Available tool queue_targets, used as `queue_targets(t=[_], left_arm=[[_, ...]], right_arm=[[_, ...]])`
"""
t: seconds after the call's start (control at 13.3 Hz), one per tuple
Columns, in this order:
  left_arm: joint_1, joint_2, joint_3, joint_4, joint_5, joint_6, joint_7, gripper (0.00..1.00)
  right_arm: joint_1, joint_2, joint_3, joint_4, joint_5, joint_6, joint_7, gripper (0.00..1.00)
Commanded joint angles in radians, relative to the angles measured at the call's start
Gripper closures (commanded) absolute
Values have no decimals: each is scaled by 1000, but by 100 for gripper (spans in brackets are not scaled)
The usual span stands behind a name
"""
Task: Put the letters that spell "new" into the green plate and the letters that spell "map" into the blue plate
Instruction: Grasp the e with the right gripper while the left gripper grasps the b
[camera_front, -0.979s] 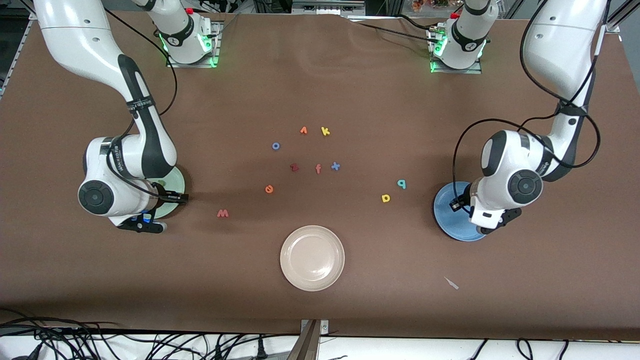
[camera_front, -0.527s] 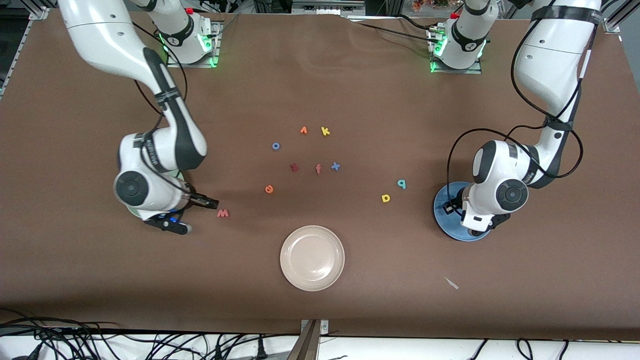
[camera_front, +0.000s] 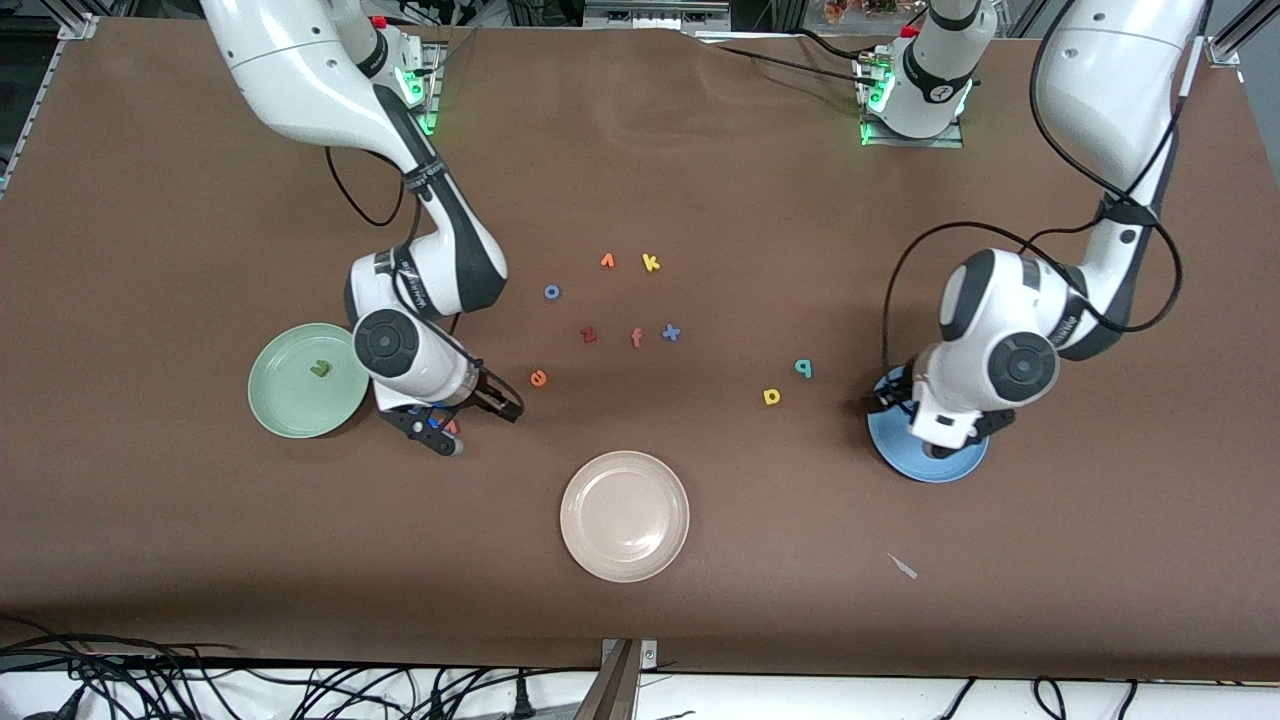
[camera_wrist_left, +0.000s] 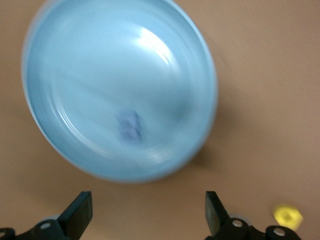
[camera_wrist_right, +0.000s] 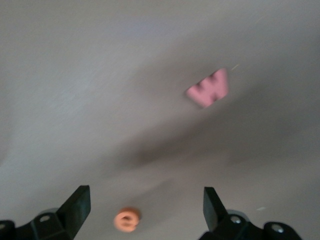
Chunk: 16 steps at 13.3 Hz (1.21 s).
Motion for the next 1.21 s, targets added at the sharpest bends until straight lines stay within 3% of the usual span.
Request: queue_targets(t=[0.0,0.23,0.45,0.6,0.75,0.83,0.98,1.13], left_arm=[[0,-33,-76,-73,-11,41,-61,1],[-17,-24,-134,-102,3,124,-42,2],[-52,-19,-138,-217,110,311,-41,3],[-81,-7,-139,-225,179,321,-38,6],[-92,14,-139,-222,181,322,43,21],[-83,19,-139,-223,181,322,85,24],[-72,22,-139,-222,181,322,126,24],[-72,34,-133,-219,181,333,175,24]], right_arm=[[58,23,-4,-4,49,65,59,0],[100,43,-4,-11,47,111,94,1],[103,43,-5,-45,32,113,76,16],[101,43,-5,-53,32,114,62,27],[101,43,-4,-53,33,113,58,42],[101,43,-4,-53,33,113,58,49],[101,43,-4,-53,33,111,55,61],[101,43,-4,-53,33,111,44,65]])
